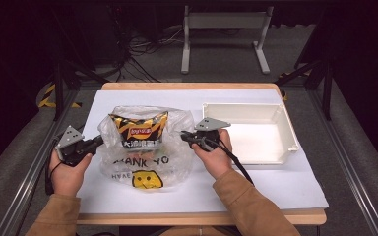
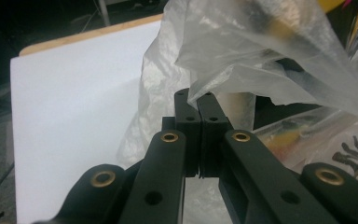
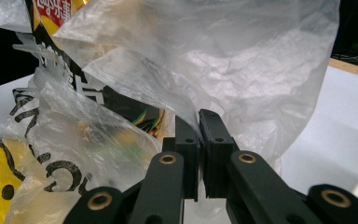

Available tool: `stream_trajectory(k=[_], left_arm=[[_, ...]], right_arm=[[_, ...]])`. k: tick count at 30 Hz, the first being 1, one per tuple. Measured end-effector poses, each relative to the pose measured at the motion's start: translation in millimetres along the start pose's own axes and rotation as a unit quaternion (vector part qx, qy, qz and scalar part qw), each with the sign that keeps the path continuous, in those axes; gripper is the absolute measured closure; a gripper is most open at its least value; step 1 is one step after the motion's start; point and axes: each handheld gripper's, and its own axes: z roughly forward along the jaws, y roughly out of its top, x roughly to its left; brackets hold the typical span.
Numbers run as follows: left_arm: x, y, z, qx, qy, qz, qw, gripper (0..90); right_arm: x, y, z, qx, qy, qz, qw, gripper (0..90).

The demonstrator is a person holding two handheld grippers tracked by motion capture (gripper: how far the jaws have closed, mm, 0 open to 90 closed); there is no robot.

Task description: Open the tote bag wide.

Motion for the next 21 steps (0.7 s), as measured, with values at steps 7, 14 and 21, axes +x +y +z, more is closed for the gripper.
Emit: stream_trajectory(k=[7,14,21], left_arm=[[2.4,-13.7,-5.8,0.007,-0.004,-0.012,0.9999,88.7],[5.1,-22.9,6.2,0.038,-0.008,-0.02,0.999,88.7],[12.3,-30.9,18.2,0.074,0.003,-0.028,0.9968,88.7]], right_arm=[[2.2,-9.7,-3.2,0.004,0.014,0.009,0.9998,86.4],[10.6,-22.4,-10.6,0.011,0.013,-0.013,0.9998,86.4],[13.0,-35.7,-11.9,0.026,0.018,-0.012,0.9994,86.3]])
